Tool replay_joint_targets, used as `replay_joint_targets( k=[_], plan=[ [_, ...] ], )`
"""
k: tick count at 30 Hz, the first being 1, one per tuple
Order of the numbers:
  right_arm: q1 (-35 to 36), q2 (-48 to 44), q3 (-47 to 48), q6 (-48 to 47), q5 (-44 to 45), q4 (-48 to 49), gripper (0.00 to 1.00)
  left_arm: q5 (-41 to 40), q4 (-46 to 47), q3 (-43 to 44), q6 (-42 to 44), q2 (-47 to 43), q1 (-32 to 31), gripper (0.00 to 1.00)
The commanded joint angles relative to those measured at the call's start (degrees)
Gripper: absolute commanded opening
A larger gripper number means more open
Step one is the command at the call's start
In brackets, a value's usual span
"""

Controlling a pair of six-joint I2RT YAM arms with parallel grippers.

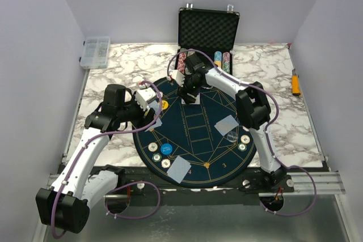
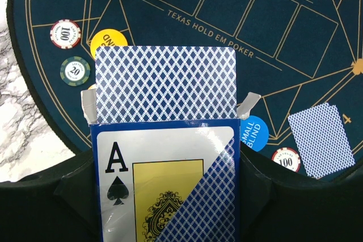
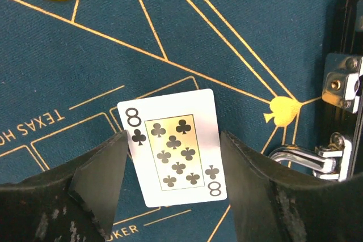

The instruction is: Distribute texas hold em gaming equipment

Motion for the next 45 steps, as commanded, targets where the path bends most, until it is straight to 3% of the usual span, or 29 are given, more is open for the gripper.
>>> replay_joint_targets(
  k=[1,7,17,20,24,31,40,42,45],
  plan=[
    [0.6,-0.5,1.1,-1.9,-3.0,-1.0,0.74,3.3,1.7,0.2,2.0,-0.7,0.4,0.00],
    [-0.1,-7.7,1.8,7.1,-4.6,0.8,0.91,4.6,2.3,-0.3,5.0,-1.1,0.3,0.00],
    [-5.2,-15.0,5.0,31.3,-26.6,-6.3,0.91,4.3,3.9,-1.0,8.9,-0.4,-1.9,0.00],
    [-5.1,-17.6,-0.4,44.0,-36.7,0.0,0.91,3.4,4.5,-0.8,8.9,0.3,-3.7,0.00],
    [-3.0,-20.8,-7.6,58.2,-37.8,9.9,0.92,2.3,5.7,0.1,7.5,1.6,-5.8,0.00],
    [1.6,-22.6,-11.4,58.8,-32.1,9.8,0.95,1.2,7.1,1.4,5.6,3.3,-8.9,0.00],
    [5.0,-22.6,-14.6,56.7,-31.8,9.2,0.94,0.8,7.9,1.9,4.2,3.9,-9.8,0.00],
    [5.0,-22.5,-15.2,56.4,-31.8,9.1,0.89,0.9,8.0,2.0,3.9,3.9,-9.8,0.00],
    [5.0,-21.7,-14.0,54.2,-30.9,6.3,0.70,0.8,8.0,1.8,3.5,3.7,-9.8,0.00]
  ],
)
